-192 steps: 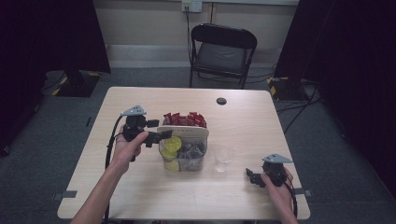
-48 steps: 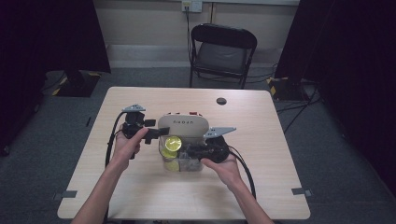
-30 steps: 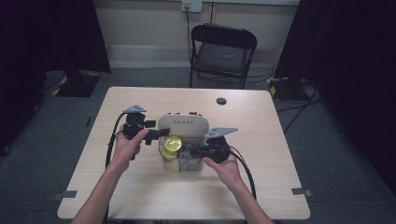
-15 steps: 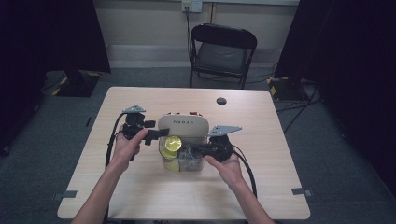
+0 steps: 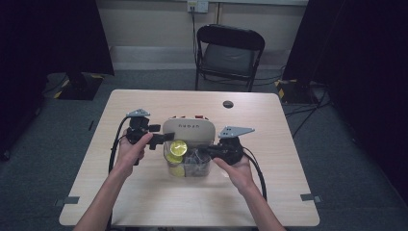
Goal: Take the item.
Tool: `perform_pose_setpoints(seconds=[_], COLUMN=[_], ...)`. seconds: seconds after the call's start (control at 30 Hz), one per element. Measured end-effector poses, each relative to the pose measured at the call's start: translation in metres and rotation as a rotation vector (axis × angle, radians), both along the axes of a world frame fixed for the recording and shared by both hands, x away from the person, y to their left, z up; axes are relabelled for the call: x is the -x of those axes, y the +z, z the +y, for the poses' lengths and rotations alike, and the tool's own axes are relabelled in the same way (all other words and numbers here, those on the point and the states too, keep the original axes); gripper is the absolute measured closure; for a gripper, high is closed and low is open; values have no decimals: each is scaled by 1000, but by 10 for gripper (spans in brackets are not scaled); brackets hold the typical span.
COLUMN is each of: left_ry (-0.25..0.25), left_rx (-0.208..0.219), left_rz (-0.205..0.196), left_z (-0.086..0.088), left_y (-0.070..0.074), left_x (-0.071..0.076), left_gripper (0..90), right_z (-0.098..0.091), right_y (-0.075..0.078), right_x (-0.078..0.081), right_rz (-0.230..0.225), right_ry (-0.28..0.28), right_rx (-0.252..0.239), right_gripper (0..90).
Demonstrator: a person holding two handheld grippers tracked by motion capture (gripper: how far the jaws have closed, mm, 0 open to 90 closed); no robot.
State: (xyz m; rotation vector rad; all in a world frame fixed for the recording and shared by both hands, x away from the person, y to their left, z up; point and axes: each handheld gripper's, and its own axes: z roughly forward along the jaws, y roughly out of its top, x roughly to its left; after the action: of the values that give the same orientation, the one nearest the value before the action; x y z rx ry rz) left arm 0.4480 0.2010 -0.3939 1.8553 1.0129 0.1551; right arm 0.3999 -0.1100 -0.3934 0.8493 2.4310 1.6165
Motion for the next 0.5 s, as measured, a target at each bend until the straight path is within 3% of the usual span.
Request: perform_pose_setpoints(seconds=[0.37,0.5], left_ry=[2,-7], left_rx=[-1,-21], left_rz=[2,-8], left_z=[-1,-2], left_y=[-1,-1], left_x=[0,0], left_gripper=[166,166], right_z=[-7,-10], right_y=[9,12], right_x=[2,4], right_rz=[-12,-17], right_ry=[-6,-10], right_rx=[-24,-28], right_gripper=[900,900])
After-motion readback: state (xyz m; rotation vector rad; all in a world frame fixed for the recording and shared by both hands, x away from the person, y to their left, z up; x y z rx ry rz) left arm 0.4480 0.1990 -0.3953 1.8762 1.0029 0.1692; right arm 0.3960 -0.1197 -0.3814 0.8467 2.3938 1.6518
